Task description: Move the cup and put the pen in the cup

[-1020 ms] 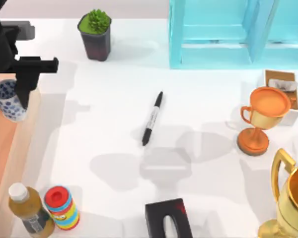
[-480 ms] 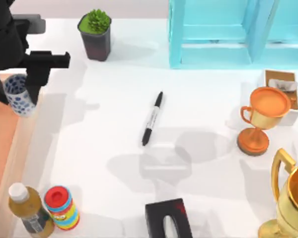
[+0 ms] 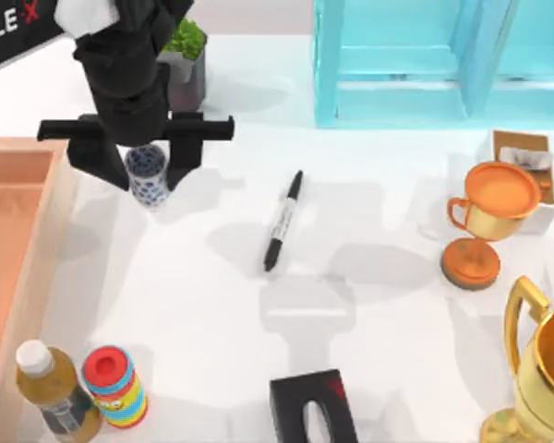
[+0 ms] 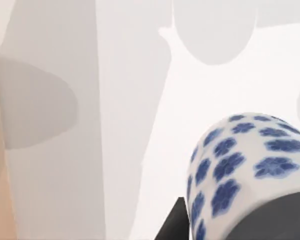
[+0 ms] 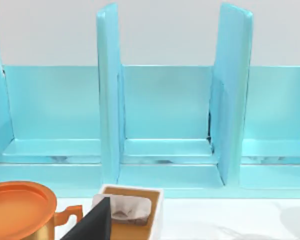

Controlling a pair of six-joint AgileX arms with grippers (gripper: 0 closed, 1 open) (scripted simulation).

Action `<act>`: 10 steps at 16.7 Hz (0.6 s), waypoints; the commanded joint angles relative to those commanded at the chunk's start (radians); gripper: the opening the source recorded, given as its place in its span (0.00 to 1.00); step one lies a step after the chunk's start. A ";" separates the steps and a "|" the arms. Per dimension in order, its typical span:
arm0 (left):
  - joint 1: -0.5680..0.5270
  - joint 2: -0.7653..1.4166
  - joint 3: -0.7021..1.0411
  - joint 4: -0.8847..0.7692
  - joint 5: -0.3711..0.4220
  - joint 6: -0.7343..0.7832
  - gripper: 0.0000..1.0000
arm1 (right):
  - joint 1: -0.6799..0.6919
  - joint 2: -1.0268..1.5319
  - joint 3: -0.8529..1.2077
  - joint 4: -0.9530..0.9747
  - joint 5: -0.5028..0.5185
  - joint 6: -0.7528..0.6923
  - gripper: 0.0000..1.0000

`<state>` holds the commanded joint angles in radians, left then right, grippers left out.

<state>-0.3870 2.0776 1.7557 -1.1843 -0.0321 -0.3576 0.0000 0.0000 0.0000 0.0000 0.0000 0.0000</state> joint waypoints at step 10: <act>-0.004 0.038 -0.064 0.114 0.000 -0.004 0.00 | 0.000 0.000 0.000 0.000 0.000 0.000 1.00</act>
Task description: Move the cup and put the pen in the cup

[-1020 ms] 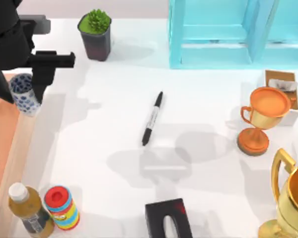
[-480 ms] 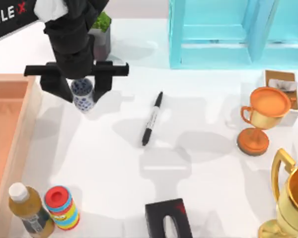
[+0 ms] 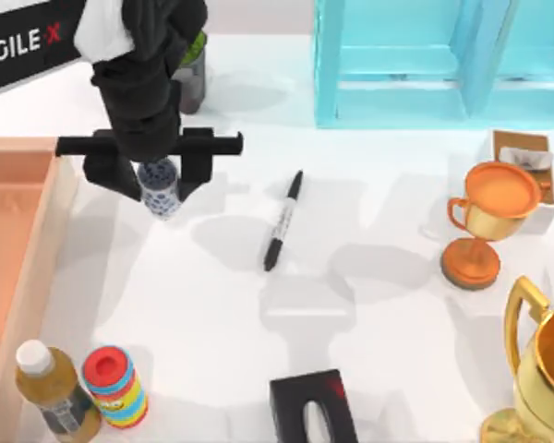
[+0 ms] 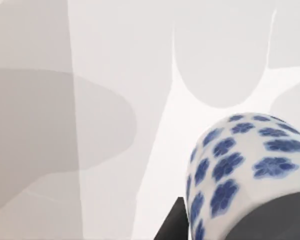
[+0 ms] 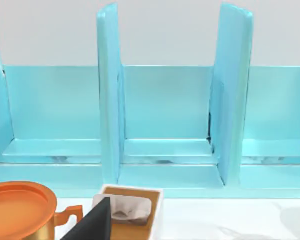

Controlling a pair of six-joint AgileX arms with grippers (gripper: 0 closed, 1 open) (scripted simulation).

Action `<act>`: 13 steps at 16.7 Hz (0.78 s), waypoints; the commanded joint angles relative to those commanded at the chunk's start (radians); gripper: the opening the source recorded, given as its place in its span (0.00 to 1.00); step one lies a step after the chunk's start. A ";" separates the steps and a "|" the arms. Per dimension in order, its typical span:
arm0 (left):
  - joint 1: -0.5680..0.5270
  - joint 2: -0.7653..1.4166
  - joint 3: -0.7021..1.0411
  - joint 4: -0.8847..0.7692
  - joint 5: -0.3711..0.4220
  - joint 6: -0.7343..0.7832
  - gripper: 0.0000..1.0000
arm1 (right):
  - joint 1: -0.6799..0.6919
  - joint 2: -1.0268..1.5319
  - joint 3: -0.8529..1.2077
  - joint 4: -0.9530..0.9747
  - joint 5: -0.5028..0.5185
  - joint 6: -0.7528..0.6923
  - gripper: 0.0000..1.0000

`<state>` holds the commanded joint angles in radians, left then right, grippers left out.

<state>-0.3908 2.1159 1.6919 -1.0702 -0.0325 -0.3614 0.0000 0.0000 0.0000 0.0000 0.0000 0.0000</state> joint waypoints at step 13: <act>0.000 0.020 -0.042 0.054 -0.001 0.001 0.53 | 0.000 0.000 0.000 0.000 0.000 0.000 1.00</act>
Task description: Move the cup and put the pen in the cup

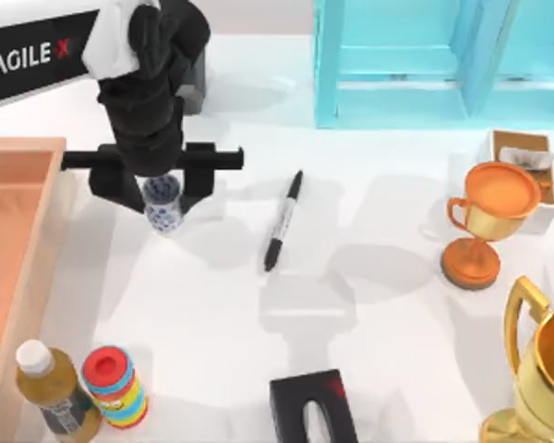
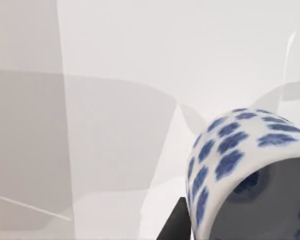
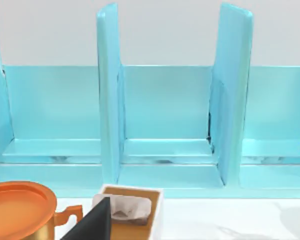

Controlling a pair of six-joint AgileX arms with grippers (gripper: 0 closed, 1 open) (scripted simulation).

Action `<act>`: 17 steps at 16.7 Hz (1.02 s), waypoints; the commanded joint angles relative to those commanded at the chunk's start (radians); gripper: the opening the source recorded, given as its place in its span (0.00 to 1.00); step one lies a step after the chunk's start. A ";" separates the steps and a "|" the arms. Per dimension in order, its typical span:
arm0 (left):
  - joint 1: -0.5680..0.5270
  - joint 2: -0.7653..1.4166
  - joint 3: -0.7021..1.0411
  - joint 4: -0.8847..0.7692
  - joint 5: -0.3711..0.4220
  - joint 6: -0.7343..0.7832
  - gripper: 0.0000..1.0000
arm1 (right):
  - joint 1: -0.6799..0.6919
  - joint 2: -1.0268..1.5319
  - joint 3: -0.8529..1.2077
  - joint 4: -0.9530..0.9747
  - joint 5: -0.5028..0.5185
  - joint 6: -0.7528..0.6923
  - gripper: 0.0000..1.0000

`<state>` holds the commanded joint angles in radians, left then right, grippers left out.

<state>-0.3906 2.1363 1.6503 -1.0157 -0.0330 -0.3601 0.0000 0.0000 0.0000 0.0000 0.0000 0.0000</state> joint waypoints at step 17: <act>0.000 0.004 0.014 -0.013 0.000 -0.001 1.00 | 0.000 0.000 0.000 0.000 0.000 0.000 1.00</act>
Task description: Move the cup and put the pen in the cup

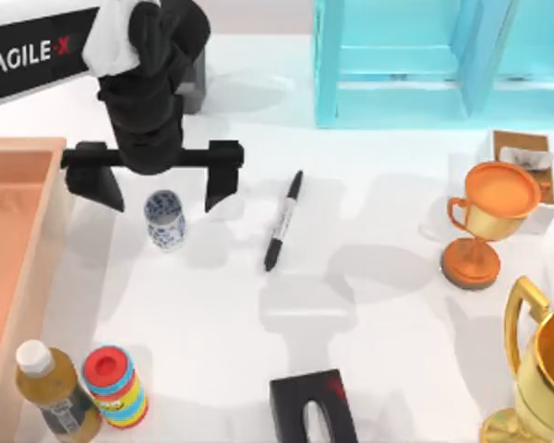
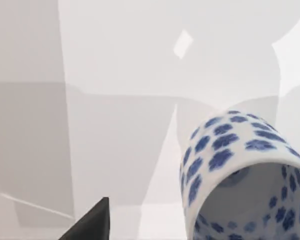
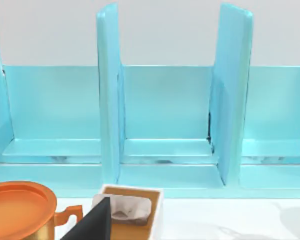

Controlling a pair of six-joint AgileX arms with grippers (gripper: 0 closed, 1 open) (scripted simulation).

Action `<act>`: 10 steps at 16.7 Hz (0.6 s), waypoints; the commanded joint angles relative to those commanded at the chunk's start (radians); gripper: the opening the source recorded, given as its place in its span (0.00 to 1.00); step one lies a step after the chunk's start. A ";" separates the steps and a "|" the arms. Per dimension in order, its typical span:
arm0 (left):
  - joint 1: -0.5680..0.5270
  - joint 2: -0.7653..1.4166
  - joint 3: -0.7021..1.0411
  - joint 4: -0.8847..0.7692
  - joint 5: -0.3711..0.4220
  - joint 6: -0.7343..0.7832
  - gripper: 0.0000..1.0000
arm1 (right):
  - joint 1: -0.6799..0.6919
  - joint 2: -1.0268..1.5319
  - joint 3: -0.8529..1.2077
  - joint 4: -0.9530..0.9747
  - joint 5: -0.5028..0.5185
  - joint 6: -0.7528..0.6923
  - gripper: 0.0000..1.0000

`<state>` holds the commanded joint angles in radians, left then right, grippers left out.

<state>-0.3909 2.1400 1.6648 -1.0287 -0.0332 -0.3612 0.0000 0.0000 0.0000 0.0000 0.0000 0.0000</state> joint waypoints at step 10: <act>-0.009 0.046 0.474 -0.437 0.000 -0.002 1.00 | 0.000 0.000 0.000 0.000 0.000 0.000 1.00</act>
<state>-0.3996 2.1855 2.1389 -1.4652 -0.0333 -0.3632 0.0000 0.0000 0.0000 0.0000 0.0000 0.0000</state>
